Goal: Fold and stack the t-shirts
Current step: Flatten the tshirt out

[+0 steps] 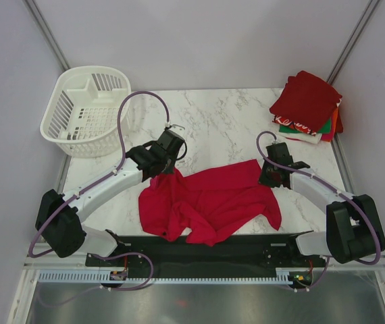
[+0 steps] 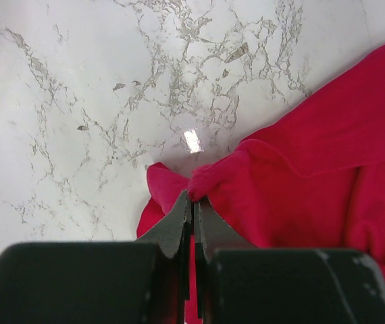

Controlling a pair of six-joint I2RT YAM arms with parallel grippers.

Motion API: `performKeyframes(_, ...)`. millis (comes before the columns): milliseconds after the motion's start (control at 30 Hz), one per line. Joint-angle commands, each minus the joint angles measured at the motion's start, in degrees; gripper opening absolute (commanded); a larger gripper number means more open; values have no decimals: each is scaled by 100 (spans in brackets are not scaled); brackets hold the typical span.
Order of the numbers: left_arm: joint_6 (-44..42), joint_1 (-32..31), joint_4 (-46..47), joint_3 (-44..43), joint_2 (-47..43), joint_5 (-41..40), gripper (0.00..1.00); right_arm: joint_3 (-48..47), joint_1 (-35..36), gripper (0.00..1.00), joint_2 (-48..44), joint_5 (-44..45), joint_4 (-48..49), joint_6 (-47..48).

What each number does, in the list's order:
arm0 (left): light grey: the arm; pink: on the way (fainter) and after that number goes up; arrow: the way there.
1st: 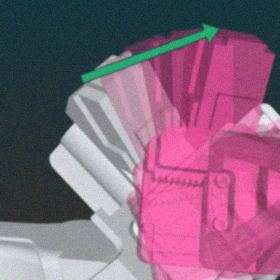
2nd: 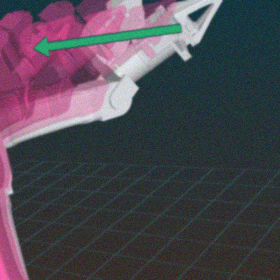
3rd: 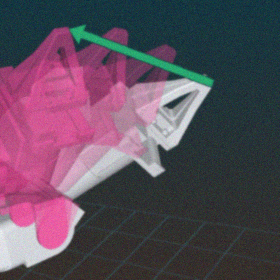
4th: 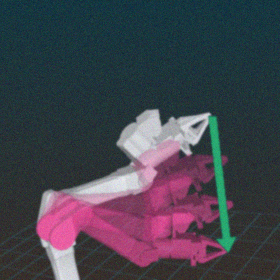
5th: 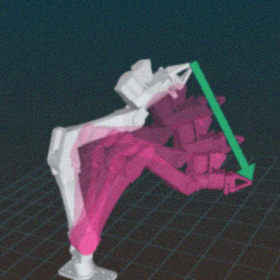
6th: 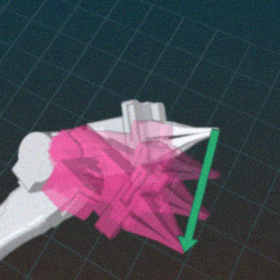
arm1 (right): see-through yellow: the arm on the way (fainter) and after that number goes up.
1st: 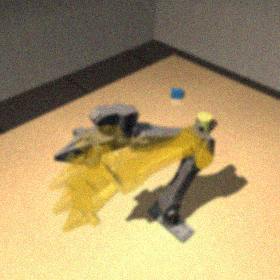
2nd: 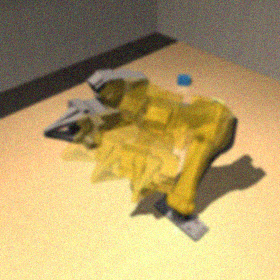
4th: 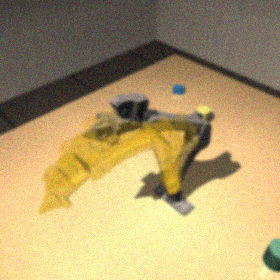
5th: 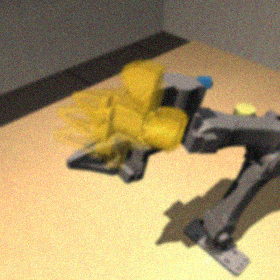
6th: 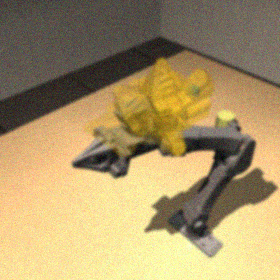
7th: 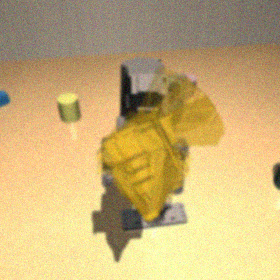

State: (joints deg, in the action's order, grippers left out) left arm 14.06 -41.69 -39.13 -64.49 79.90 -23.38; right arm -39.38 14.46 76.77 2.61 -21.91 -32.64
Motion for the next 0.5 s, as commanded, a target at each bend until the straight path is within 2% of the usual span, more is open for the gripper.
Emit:
performKeyframes(0,-62,21,29,-11,-27,44,2,-185,-22,9,13,82,11,91)
performKeyframes(67,-62,12,29,-11,-36,35,2,-176,-13,0,57,73,64,109)
performKeyframes(233,-79,21,38,-46,-80,-62,2,-395,-13,0,40,-67,82,144)
performKeyframes(333,-193,12,-94,-362,-228,-211,2,-1035,-22,0,-83,-85,-216,249)
performKeyframes(467,-474,12,-471,-1064,-562,-597,2,-2491,-22,0,-531,212,-1075,451)
